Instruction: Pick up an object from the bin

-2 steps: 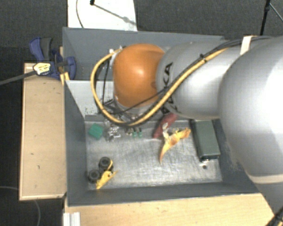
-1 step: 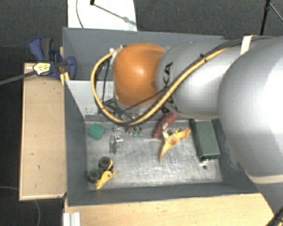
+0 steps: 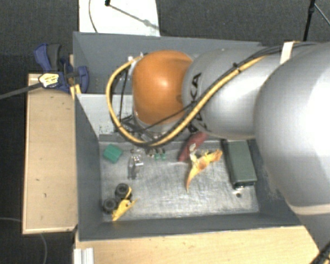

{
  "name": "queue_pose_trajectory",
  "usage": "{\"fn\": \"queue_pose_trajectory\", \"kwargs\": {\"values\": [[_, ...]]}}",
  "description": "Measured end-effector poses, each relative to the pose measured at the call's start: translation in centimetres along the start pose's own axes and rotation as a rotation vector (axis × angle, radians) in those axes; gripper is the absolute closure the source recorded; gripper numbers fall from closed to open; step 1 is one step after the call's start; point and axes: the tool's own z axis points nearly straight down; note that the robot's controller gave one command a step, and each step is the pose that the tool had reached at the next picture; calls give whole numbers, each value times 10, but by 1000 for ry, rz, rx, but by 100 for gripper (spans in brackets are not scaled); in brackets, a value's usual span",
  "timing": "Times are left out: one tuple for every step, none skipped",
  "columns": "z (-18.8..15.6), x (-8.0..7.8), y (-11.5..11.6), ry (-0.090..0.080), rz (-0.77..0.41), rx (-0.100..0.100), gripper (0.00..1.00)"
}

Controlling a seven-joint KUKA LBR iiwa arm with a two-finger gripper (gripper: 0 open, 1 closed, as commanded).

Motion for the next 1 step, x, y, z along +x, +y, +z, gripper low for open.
{"fn": "queue_pose_trajectory", "kwargs": {"values": [[14, -10, 11, -3, -75, 1, 0]]}}
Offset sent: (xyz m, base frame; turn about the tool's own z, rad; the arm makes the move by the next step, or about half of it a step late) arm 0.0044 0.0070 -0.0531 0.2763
